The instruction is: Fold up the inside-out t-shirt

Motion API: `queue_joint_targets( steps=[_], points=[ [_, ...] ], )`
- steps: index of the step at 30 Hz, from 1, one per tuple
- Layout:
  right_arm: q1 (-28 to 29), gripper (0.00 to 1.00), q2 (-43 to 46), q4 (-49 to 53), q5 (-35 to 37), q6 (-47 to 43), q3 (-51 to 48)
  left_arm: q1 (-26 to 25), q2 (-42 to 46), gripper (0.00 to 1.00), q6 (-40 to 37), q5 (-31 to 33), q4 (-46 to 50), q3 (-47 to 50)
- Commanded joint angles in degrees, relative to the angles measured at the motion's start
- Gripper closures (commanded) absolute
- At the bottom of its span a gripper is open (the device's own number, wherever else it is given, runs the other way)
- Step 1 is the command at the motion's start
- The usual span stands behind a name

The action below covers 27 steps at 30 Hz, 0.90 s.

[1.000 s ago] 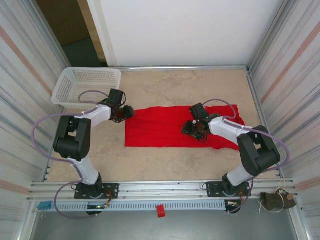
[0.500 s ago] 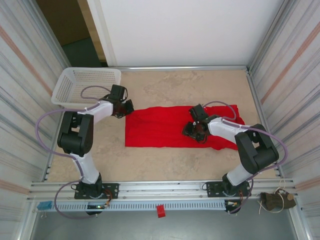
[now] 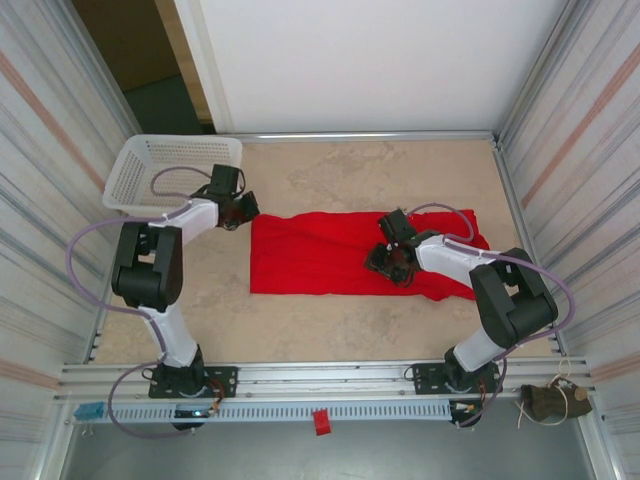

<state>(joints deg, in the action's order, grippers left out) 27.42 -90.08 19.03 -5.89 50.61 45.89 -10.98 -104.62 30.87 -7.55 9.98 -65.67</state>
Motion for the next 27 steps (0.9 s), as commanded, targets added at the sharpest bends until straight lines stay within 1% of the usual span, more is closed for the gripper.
queue_joint_targets(
  steps=[1,7,14,18,20,21,22,24,27],
  points=[
    [-0.3,0.53,-1.6,2.2,3.3,1.1,-1.4,0.1,2.9,1.0,0.5,-1.7,-2.6,5.3],
    [-0.3,0.53,-1.8,2.0,3.1,1.1,-1.2,-0.8,10.2,1.0,3.2,-5.3,-8.0,13.8],
    [-0.4,0.52,-2.4,1.7,2.9,1.2,-0.8,-2.5,17.0,1.0,3.4,-9.7,-11.4,19.2],
    [-0.4,0.53,-2.7,1.3,2.6,1.4,-0.7,-4.0,19.7,1.0,3.7,-9.5,-10.0,21.3],
    [-0.3,0.53,-2.6,1.2,2.7,1.5,-0.5,-4.7,20.1,1.0,4.2,-8.1,-8.2,22.0],
    [-0.3,0.52,-2.6,1.2,2.6,1.6,-0.5,-4.9,20.4,0.98,4.6,-6.3,-6.3,22.1],
    [-0.4,0.52,-2.4,1.3,2.5,1.6,-0.4,-5.0,20.7,0.93,4.9,-4.4,-4.1,21.9],
    [-0.4,0.52,-1.7,1.7,2.3,1.6,0.0,-4.9,21.4,0.81,5.9,2.6,1.5,21.1],
    [-0.9,0.52,0.1,2.7,1.6,1.2,1.2,-4.3,23.5,0.7,6.6,6.5,2.5,20.7]
  ],
)
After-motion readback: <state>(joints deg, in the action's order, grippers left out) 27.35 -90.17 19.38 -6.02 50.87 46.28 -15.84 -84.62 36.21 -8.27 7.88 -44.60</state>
